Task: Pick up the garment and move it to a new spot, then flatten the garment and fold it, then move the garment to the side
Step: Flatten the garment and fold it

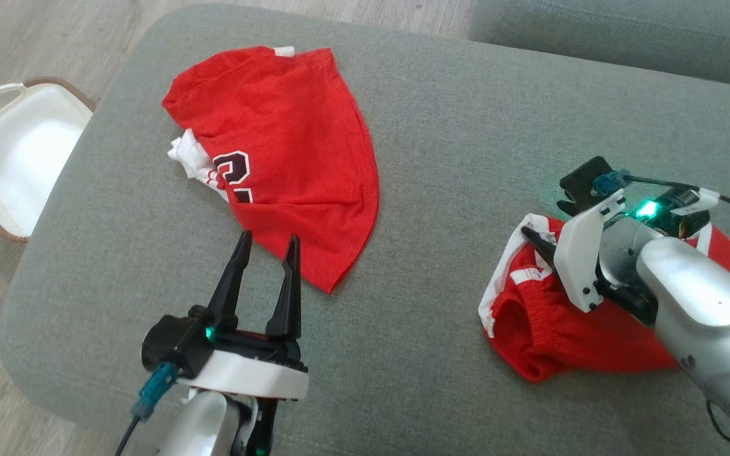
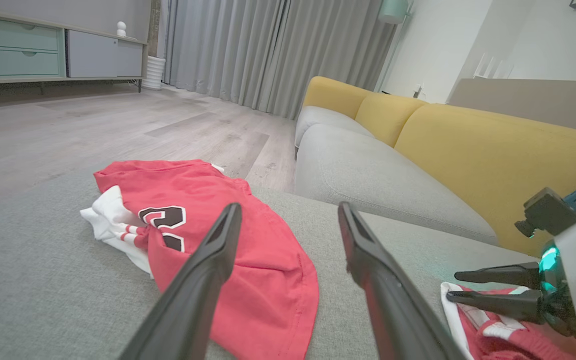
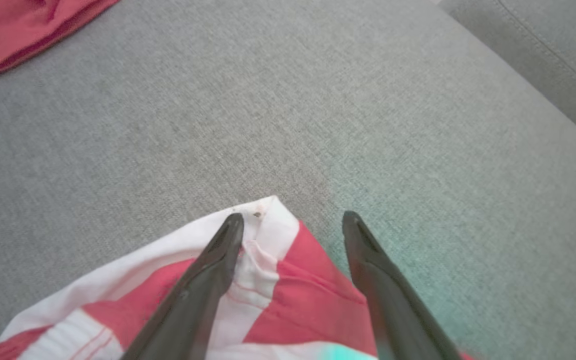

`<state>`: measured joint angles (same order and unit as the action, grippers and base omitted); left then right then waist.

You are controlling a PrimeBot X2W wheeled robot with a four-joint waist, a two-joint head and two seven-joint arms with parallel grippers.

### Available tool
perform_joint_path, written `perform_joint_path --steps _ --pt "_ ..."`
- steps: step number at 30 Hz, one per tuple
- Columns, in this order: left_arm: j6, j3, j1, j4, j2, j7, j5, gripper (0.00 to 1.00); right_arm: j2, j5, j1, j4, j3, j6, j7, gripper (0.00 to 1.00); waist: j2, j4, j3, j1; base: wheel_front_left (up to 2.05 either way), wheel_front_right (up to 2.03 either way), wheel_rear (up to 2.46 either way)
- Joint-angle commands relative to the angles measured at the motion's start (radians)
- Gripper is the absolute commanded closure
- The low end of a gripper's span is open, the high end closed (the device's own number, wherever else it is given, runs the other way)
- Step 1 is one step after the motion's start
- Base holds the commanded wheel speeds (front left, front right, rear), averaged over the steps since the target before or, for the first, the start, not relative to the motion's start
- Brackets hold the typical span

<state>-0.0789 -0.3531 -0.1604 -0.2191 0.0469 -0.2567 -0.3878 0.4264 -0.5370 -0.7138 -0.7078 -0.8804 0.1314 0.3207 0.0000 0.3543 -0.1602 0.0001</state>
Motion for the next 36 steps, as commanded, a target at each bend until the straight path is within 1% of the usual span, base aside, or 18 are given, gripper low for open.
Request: perform_joint_path --steps 1,4,5,6,7,10,11,15,20,22,24,25,26,31,34,36 --pt "0.006 0.029 -0.030 0.036 0.003 -0.005 0.001 0.00 0.013 -0.012 -0.025 0.010 -0.015 -0.001 0.008 0.00 0.0000 0.000 -0.006 -0.0001 0.00 0.00 0.00" --pt "0.007 0.024 -0.038 0.039 0.003 -0.005 -0.001 0.00 0.014 -0.049 -0.045 -0.014 -0.047 -0.001 0.032 0.00 0.0000 0.003 -0.019 -0.0001 0.00 0.00 0.00" --pt "0.008 0.023 -0.041 0.040 0.003 -0.005 -0.002 0.00 0.015 -0.065 -0.051 -0.018 -0.056 -0.001 0.038 0.24 0.0000 0.004 -0.022 -0.0001 0.00 0.00 0.00" --pt "0.009 0.021 -0.043 0.040 0.003 -0.005 -0.003 0.00 0.016 -0.078 -0.058 -0.020 -0.066 -0.001 0.040 0.96 0.0000 0.005 -0.024 -0.0001 0.00 0.00 0.00" --pt "0.010 0.019 -0.046 0.040 0.003 -0.005 -0.004 0.00 0.017 -0.089 -0.067 -0.023 -0.074 -0.001 0.038 1.00 0.0000 0.005 -0.026 -0.0001 0.00 0.00 0.00" --pt "0.012 0.015 -0.052 0.040 0.003 -0.005 -0.006 0.00 0.019 -0.118 -0.098 -0.034 -0.076 -0.001 0.006 1.00 0.0000 0.006 -0.032 -0.0001 0.00 0.00 0.00" --pt "0.012 0.016 -0.054 0.038 0.003 -0.005 -0.007 0.00 0.012 -0.137 -0.123 -0.048 -0.055 -0.001 -0.039 1.00 0.0000 0.007 -0.035 -0.0001 0.00 0.00 0.00" --pt "0.014 0.024 -0.057 0.036 0.003 -0.005 -0.008 0.00 0.001 -0.139 -0.191 -0.099 0.005 -0.001 -0.154 1.00 0.0000 0.004 -0.035 -0.0001 0.00 0.00 0.00" --pt "0.014 0.033 -0.060 0.036 0.003 -0.005 -0.006 0.00 -0.021 -0.106 -0.284 -0.207 0.100 -0.001 -0.303 1.00 0.0000 -0.004 -0.032 -0.0001 0.00 0.00 0.00" --pt "0.014 0.035 -0.060 0.037 0.003 -0.005 -0.006 0.00 -0.030 -0.088 -0.307 -0.256 0.119 -0.001 -0.338 1.00 0.0000 -0.008 -0.030 -0.0001 0.00 0.00 0.00" --pt "0.014 0.036 -0.059 0.038 0.003 -0.005 -0.006 0.00 -0.041 -0.070 -0.313 -0.303 0.121 -0.001 -0.348 1.00 0.0000 -0.011 -0.027 -0.0001 0.00 0.00 0.00" --pt "0.014 0.036 -0.058 0.039 0.003 -0.005 -0.005 0.00 -0.048 -0.062 -0.311 -0.323 0.117 -0.001 -0.354 0.77 0.0000 -0.013 -0.026 -0.0001 0.00 0.00 0.00" --pt "0.014 0.036 -0.058 0.039 0.003 -0.005 -0.005 0.00 -0.054 -0.058 -0.305 -0.340 0.115 -0.001 -0.363 0.00 0.0000 -0.015 -0.026 -0.0001 0.00 0.00 0.00" --pt "0.016 0.039 -0.058 0.042 0.003 -0.005 -0.004 0.00 -0.083 -0.057 -0.279 -0.386 0.114 -0.001 -0.410 0.00 0.0000 -0.029 -0.028 -0.0001 0.00 0.00 0.00" --pt "0.018 0.053 -0.061 0.044 0.003 -0.005 0.003 0.00 -0.107 -0.069 -0.273 -0.400 0.137 -0.001 -0.483 0.00 0.0000 -0.052 -0.026 -0.0001 0.00 0.00 0.00" --pt "0.018 0.067 -0.062 0.047 0.003 -0.005 0.009 0.00 -0.118 -0.047 -0.273 -0.398 0.140 -0.001 -0.540 0.00 0.0000 -0.074 -0.023 -0.0001 0.00 0.00 0.00"
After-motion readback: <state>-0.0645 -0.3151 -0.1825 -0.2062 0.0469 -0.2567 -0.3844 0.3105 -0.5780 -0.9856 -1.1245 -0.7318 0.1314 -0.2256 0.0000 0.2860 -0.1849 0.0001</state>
